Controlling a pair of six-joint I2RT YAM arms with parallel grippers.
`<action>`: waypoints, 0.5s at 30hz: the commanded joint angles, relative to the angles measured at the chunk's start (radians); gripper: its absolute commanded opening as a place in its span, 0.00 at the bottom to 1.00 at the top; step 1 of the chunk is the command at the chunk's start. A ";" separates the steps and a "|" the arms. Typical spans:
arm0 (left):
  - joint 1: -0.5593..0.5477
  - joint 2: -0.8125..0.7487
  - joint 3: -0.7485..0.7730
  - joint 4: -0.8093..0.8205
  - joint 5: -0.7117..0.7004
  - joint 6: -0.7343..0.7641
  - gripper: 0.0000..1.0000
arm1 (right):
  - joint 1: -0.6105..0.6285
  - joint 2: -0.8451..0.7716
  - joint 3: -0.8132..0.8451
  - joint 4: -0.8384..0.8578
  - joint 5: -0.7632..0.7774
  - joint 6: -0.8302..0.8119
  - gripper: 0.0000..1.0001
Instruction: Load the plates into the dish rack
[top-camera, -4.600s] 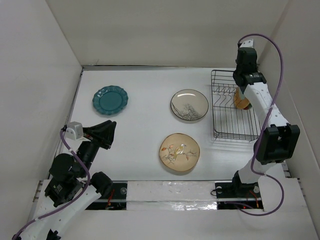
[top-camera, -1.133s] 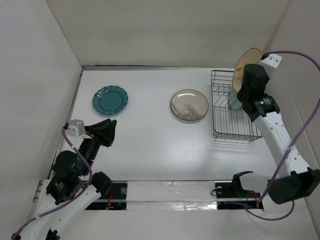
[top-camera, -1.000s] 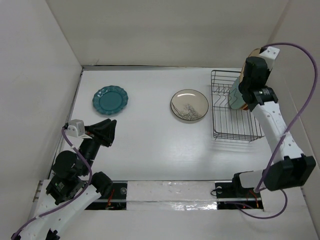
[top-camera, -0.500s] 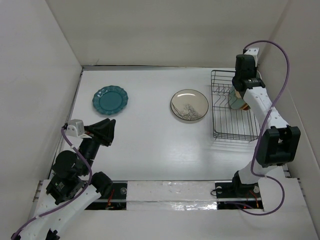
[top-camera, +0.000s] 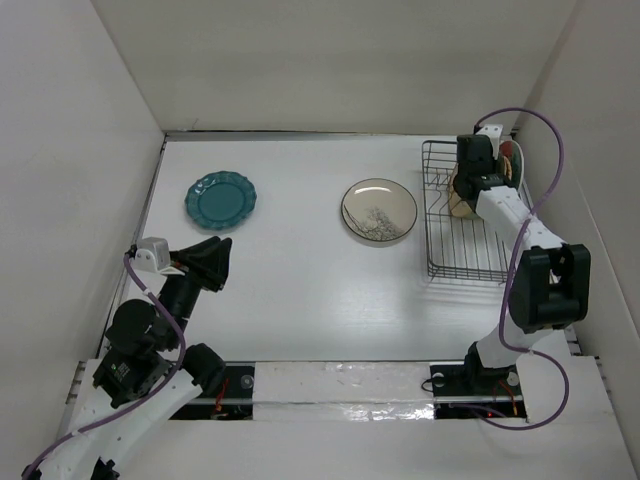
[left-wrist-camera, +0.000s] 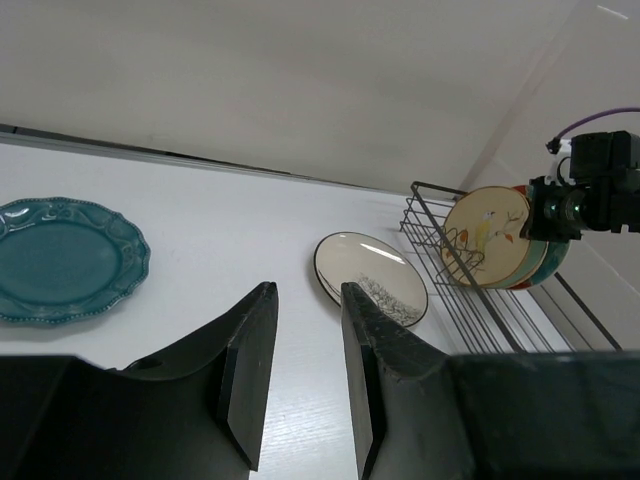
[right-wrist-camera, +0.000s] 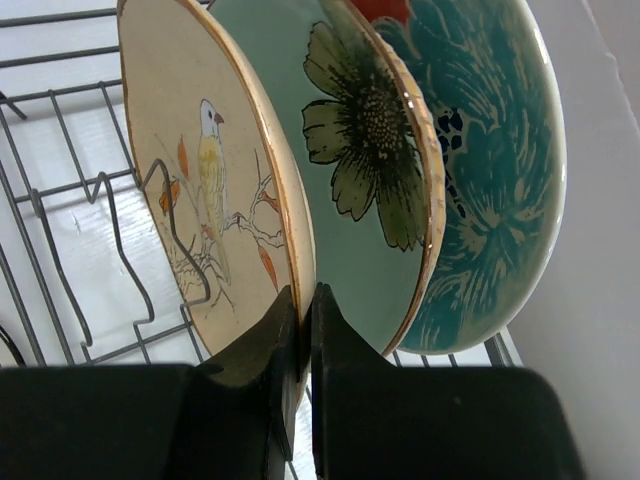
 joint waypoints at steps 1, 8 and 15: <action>-0.005 0.023 -0.009 0.039 -0.011 0.002 0.29 | 0.015 -0.040 0.001 0.089 -0.030 0.069 0.00; -0.005 0.107 -0.010 0.044 -0.008 0.002 0.22 | 0.051 -0.126 -0.025 0.059 -0.076 0.180 0.65; 0.004 0.335 0.029 0.021 0.049 -0.015 0.12 | 0.155 -0.362 -0.142 0.130 -0.061 0.239 0.87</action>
